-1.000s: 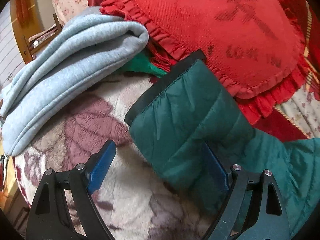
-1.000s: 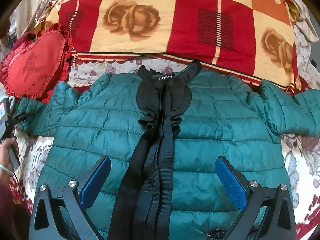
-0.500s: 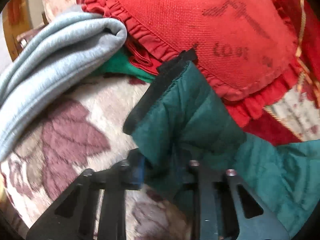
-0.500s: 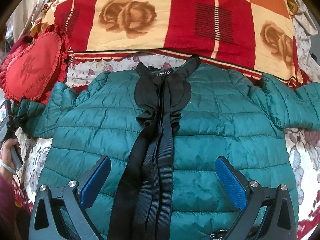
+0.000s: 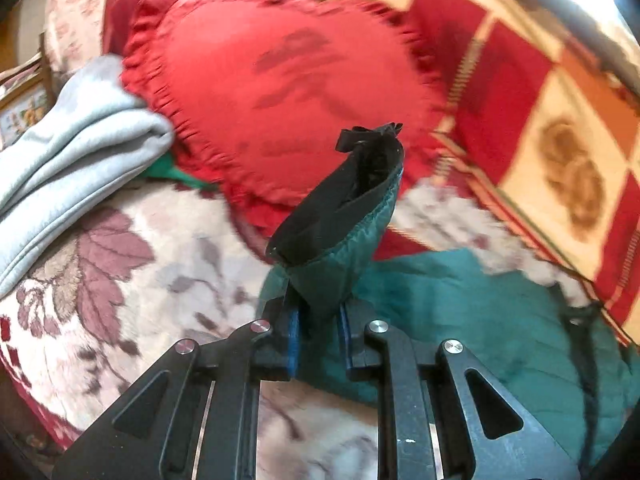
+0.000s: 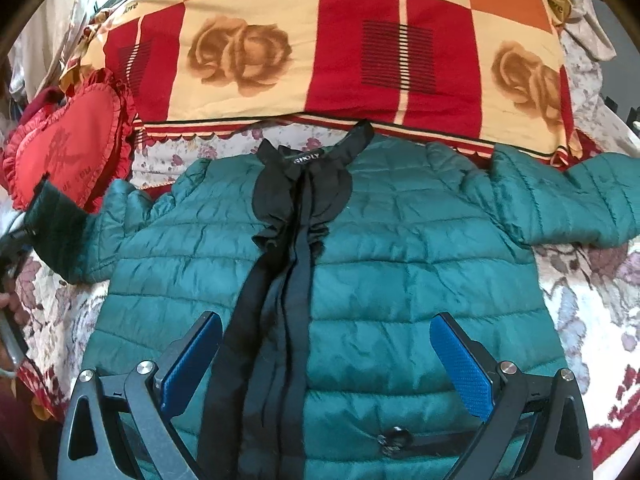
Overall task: Fold large clothes
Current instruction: 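Move the left gripper to the jacket sleeve cuff and grasp it, then carry the held sleeve with the left gripper across the jacket body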
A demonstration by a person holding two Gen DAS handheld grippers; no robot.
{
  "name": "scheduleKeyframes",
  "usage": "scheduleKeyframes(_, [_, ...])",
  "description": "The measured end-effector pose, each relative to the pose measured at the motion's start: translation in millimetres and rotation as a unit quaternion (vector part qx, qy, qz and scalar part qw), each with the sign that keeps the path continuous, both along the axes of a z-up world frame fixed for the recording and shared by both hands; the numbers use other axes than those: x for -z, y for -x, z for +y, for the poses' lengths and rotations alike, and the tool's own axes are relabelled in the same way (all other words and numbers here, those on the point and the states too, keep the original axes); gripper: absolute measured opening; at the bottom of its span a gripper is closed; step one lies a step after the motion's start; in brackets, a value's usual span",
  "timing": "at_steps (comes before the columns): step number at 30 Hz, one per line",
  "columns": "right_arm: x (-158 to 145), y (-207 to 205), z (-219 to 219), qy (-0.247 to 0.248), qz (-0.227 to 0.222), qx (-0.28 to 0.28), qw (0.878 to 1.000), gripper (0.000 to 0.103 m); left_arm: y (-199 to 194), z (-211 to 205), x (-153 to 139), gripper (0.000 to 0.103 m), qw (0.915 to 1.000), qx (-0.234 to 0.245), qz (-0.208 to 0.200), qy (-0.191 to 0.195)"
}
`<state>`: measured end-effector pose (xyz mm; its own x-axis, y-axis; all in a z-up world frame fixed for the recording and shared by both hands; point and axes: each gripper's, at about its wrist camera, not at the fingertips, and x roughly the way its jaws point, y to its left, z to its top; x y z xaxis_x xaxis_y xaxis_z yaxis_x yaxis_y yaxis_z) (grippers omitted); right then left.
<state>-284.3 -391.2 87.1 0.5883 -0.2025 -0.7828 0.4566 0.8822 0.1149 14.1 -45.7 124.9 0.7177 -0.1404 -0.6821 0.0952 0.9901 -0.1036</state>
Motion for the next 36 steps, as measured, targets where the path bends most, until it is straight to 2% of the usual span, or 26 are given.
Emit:
scheduleKeyframes(3, [-0.5,9.4,-2.4,0.0,0.001,0.001,1.0,0.103,24.6,-19.8,-15.1,0.015,0.9995,0.031,0.003,0.012])
scheduleKeyframes(10, [-5.6,30.6,-15.7,-0.005,-0.009,0.017,1.0,0.103,71.8,-75.5,-40.4,0.015,0.9949,0.1,-0.005,0.009])
scheduleKeyframes(25, [2.5,55.2,-42.0,-0.016,-0.003,0.04,0.999,0.103,121.6,-184.6,-37.3,0.015,0.9822,0.188,0.007,0.002])
scheduleKeyframes(36, [5.3,68.2,-56.1,-0.027,-0.01,0.052,0.998,0.103,157.9,-250.3,-36.9,0.015,0.9676,0.252,0.014,-0.002])
